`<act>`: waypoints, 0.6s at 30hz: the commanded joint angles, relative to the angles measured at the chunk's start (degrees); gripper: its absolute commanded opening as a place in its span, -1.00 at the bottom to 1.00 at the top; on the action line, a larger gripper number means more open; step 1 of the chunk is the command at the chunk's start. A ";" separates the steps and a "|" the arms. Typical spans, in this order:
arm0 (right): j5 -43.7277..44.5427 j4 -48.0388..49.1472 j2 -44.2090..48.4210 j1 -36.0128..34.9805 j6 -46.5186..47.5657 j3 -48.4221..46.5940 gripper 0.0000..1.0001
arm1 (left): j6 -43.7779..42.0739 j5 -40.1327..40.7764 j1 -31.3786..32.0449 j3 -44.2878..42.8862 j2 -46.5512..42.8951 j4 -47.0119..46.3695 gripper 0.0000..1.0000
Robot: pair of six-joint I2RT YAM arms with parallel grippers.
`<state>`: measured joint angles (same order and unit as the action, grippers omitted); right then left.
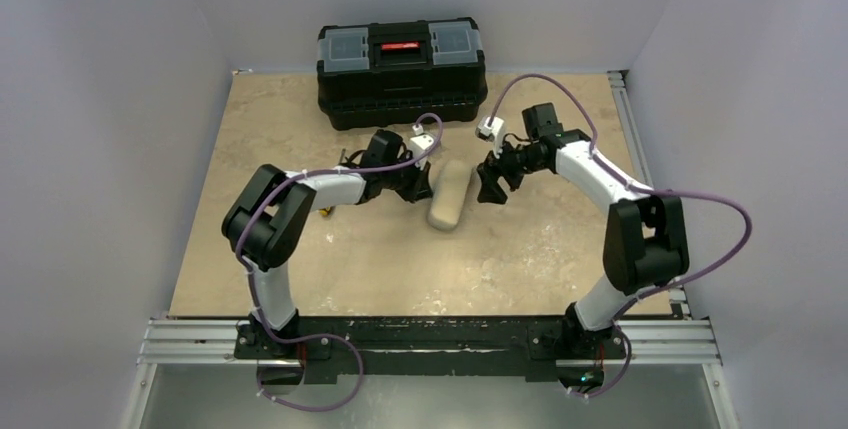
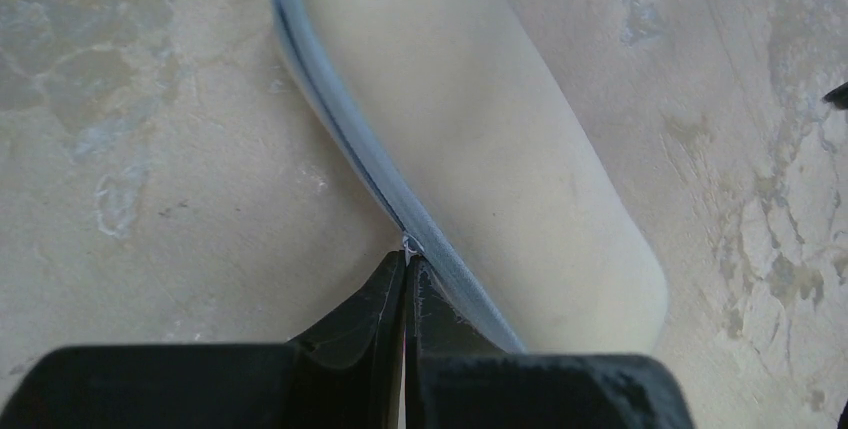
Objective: Open the umbrella
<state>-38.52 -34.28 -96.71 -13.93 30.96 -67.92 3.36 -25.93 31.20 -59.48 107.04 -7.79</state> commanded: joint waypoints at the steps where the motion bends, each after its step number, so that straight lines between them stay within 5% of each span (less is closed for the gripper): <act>1: -2.92 0.70 8.25 -0.34 22.74 2.31 0.63 | -1.55 -5.21 0.69 -2.52 0.65 -0.31 -1.00; 11: -10.69 -1.38 3.63 -0.91 62.79 3.63 0.68 | 0.07 -9.47 0.58 -0.91 1.70 -2.93 -1.00; 14: -13.85 1.04 0.70 -0.91 57.46 0.36 0.63 | 0.06 -9.05 0.47 -0.73 1.93 -3.02 -1.00; 18: -16.90 1.16 -5.34 -1.42 36.90 -8.21 0.58 | -0.57 -8.61 -0.11 -0.81 2.54 -2.80 -1.00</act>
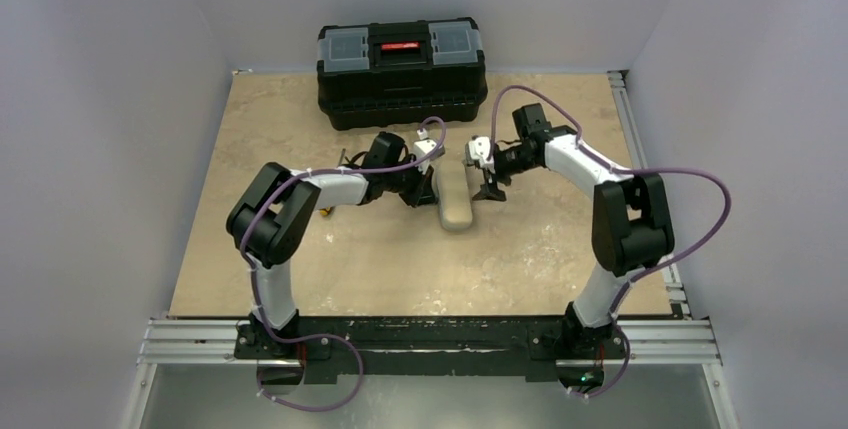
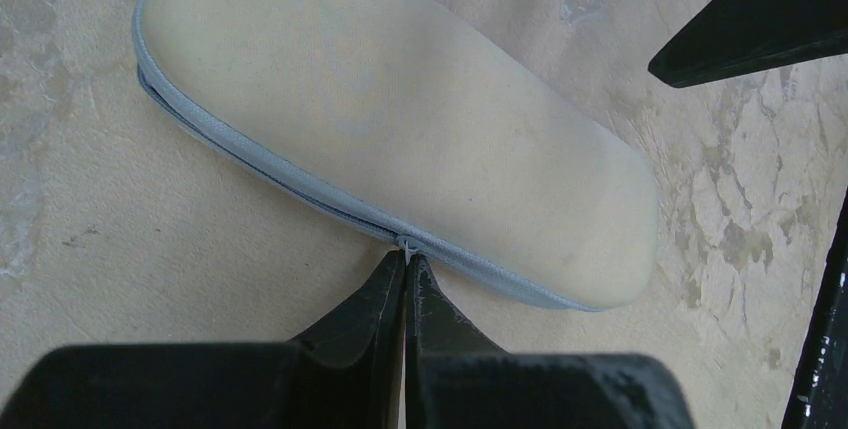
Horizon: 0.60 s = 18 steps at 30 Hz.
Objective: Open the umbrella
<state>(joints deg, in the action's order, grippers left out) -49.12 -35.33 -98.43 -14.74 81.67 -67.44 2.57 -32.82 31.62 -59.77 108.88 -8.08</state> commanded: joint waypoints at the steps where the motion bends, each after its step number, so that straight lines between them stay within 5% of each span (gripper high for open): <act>1: -6.51 2.65 -4.78 -0.58 -19.21 -10.05 0.58 | 0.10 -1.68 -0.58 -0.60 0.85 -2.43 -1.00; 8: 6.49 16.10 -10.42 -1.22 -61.64 -12.21 0.60 | -0.29 -1.57 -0.98 -1.32 1.44 -2.21 -1.00; 18: 11.22 19.51 -15.61 -2.19 -75.12 -13.84 0.62 | -1.12 -2.44 -1.06 -4.19 3.11 -1.37 -1.00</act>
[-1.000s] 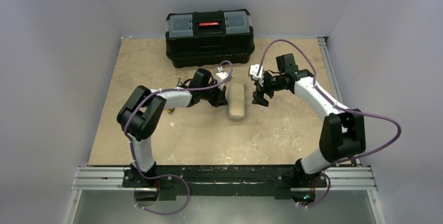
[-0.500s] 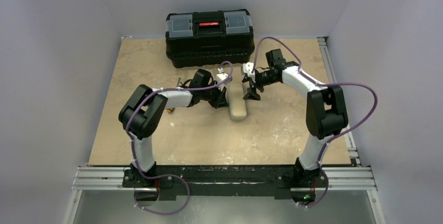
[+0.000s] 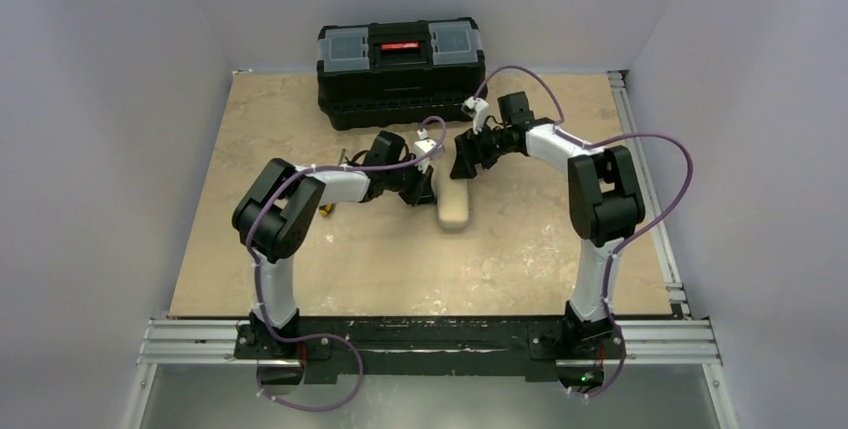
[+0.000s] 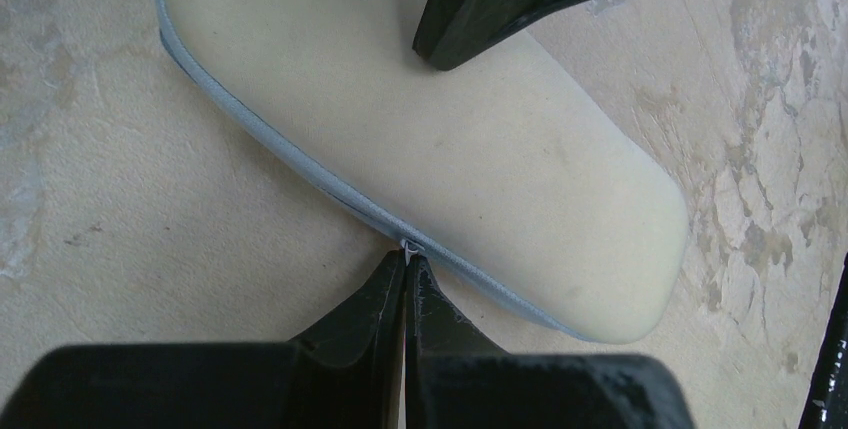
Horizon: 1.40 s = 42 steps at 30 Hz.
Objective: Open the umbrella
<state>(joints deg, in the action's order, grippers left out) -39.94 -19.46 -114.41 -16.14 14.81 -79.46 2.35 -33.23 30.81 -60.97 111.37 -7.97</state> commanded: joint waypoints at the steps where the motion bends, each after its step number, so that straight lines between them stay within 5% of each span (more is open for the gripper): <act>1: 2.10 3.75 0.07 -0.89 -8.81 -1.44 0.62 | -0.99 -2.09 -0.29 -3.24 0.69 -1.40 -1.00; 3: 1.72 3.96 -0.66 -0.93 -10.16 -0.86 0.59 | -1.12 -2.10 -0.25 -3.81 0.99 -0.97 -1.00; 8: 2.12 3.16 -3.09 -0.60 -13.65 -0.48 0.12 | -2.02 -2.40 -0.29 -2.54 0.18 -1.02 -1.00; 16: 4.58 8.46 -1.35 -0.25 -21.49 3.85 -1.00 | -3.81 -2.17 0.97 4.76 -4.51 -2.39 -1.00; 29: 18.90 13.21 6.32 3.82 -34.79 12.53 -1.00 | 3.30 -1.75 9.34 11.31 -8.19 -7.09 -1.00; 38: 18.59 12.69 11.05 8.36 -35.09 17.75 -1.00 | 3.74 -1.80 6.29 11.79 -9.92 -5.72 -1.00; 42: 12.06 7.31 14.21 8.43 -25.86 16.92 0.30 | 5.18 -2.16 2.02 7.17 -6.23 -4.20 -1.00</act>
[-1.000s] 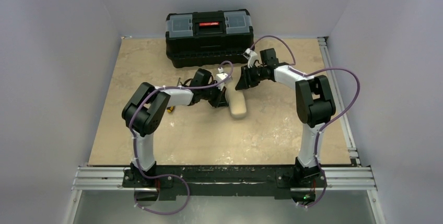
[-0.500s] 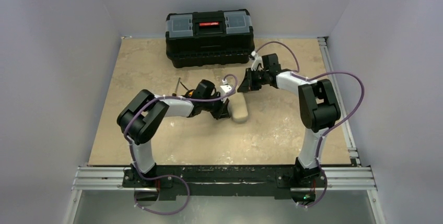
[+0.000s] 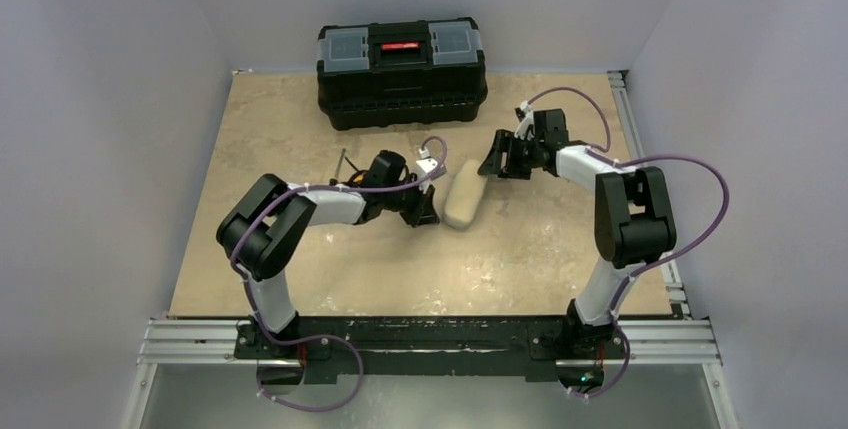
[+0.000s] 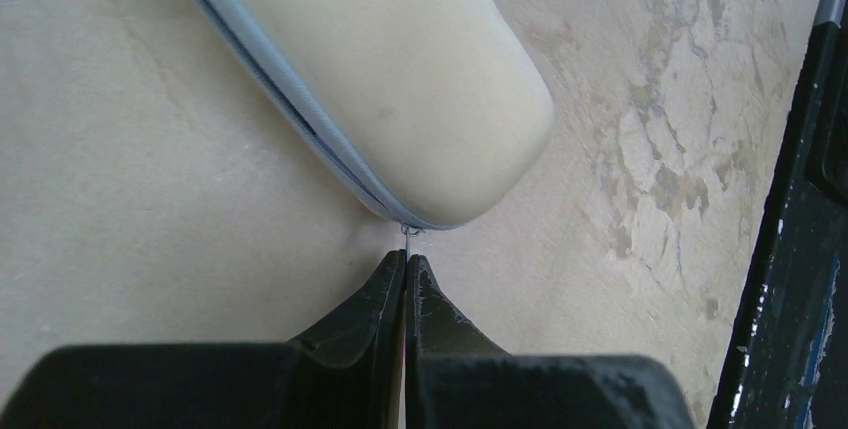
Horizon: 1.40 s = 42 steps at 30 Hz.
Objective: Open the umbrella
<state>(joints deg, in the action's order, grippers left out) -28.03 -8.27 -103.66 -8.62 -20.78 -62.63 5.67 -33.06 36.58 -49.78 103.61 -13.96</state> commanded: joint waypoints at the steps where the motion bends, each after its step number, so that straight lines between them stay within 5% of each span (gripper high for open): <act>1: -0.19 -5.20 4.46 0.93 14.10 -0.18 0.46 | 1.44 -2.28 -4.23 -5.36 2.28 2.61 -1.00; 8: -4.53 -16.47 9.61 1.15 51.16 -3.01 0.67 | -2.29 -3.12 -7.35 -12.97 5.49 9.10 -1.00; 14: -17.91 -25.20 12.20 0.60 81.45 -4.44 0.89 | -3.67 -5.52 -8.56 -15.74 7.41 10.56 -1.00; 22: -21.65 -34.30 5.08 -5.85 101.18 -10.76 0.93 | -4.38 -6.29 -8.55 -16.06 8.44 9.61 -1.00; 32: -19.31 -46.81 -8.40 -7.90 111.90 -21.98 0.79 | -4.75 -5.00 -8.64 -16.17 8.54 9.25 -1.00; 38: -16.00 -46.47 -12.49 -6.35 105.32 -24.06 0.12 | -4.52 -5.14 -8.77 -11.76 5.40 6.67 -1.00; 42: -16.01 -45.66 -12.95 -5.59 99.34 -24.18 -0.07 | -3.25 -5.71 -8.73 -7.13 2.03 3.43 -1.00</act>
<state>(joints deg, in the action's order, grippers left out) -46.00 -52.40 -116.60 -15.62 84.36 -85.43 1.93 -37.21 28.23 -60.66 110.98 -6.59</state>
